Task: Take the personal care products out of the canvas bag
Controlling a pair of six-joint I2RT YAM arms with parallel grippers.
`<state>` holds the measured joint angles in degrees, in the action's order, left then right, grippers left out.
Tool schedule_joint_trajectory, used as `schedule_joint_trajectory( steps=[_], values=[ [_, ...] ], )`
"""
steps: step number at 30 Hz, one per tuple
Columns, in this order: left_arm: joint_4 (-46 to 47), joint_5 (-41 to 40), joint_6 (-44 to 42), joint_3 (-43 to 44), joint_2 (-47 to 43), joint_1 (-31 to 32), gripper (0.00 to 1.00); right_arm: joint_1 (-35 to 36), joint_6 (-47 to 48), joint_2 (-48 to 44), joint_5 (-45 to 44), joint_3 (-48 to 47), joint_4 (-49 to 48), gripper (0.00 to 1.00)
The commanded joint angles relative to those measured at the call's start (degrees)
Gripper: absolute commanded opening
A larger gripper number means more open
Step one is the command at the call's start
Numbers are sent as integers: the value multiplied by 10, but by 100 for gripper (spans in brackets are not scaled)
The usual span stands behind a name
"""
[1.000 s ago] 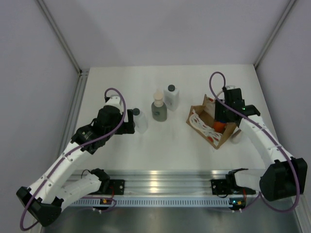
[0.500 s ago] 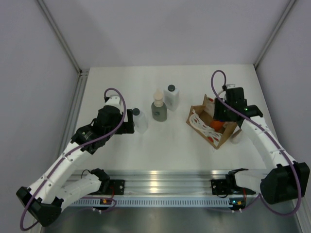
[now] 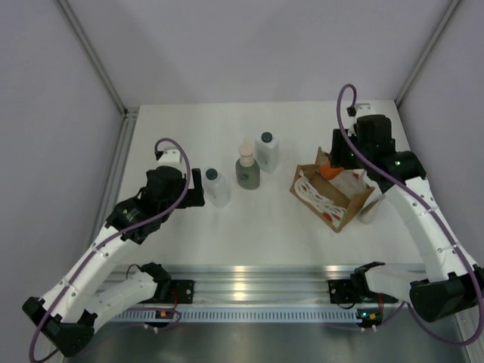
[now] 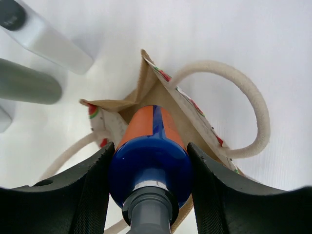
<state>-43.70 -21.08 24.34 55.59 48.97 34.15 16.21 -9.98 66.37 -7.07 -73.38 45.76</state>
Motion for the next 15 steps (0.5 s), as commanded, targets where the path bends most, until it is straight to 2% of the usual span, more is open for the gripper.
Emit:
schedule_joint_trajectory(
  steps=[1, 3, 9, 15],
  values=[
    [23, -24, 4, -6, -12, -1, 98, 43, 3, -10, -23, -79, 11, 0],
    [23, -28, 4, -6, -14, -2, 98, 65, 1, -2, -32, -108, 17, 0],
    [22, -40, 7, -7, -19, -2, 98, 196, 2, 43, -67, -178, 28, 0],
    [22, -45, 7, -7, -19, -2, 98, 303, 4, 84, -84, -216, 28, 0]
  ],
)
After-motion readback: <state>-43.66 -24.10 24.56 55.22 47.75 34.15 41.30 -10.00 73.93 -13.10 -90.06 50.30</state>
